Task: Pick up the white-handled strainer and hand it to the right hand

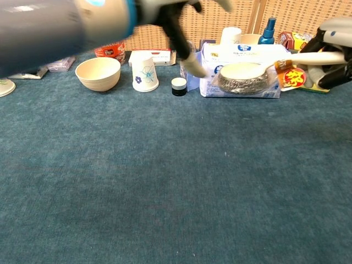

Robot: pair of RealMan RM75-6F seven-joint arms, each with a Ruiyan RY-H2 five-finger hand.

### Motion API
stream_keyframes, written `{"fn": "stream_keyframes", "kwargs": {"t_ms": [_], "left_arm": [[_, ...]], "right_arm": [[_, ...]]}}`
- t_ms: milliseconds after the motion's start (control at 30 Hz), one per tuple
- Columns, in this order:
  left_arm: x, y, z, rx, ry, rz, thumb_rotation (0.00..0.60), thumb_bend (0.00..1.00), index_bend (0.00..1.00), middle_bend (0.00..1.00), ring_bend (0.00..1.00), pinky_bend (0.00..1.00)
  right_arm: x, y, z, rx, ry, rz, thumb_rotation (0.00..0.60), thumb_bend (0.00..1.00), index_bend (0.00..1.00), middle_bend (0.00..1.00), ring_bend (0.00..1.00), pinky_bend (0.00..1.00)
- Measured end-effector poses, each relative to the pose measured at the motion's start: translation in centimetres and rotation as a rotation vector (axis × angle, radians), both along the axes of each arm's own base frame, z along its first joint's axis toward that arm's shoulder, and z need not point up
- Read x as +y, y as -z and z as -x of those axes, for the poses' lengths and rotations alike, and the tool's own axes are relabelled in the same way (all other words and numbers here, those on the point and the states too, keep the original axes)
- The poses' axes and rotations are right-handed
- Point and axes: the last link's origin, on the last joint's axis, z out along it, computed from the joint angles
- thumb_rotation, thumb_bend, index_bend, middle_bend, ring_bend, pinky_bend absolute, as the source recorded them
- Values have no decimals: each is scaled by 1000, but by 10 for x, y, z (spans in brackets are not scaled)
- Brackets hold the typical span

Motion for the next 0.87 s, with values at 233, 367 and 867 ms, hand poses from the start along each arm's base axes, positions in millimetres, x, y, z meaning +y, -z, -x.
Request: {"fn": "stream_keyframes", "kwargs": {"t_ms": [233,367,867], "left_arm": [[12,-47,56,113,-51,-80,600,0,0,0,0,5],[11,-81,98,175,-88,-140,600,0,0,0,0,0],[-47,-168,257,201,-272,-264,600,0,0,0,0,0]], "right_arm": [[-1,-10,3,-14,-6,24,600,710,862,1000,1000,1000],[0,-15,4,-20,-10,37,600,710,861,1000,1000,1000],[3,-20,6,-32,-10,59,600,710,854,997,997,1000]]}}
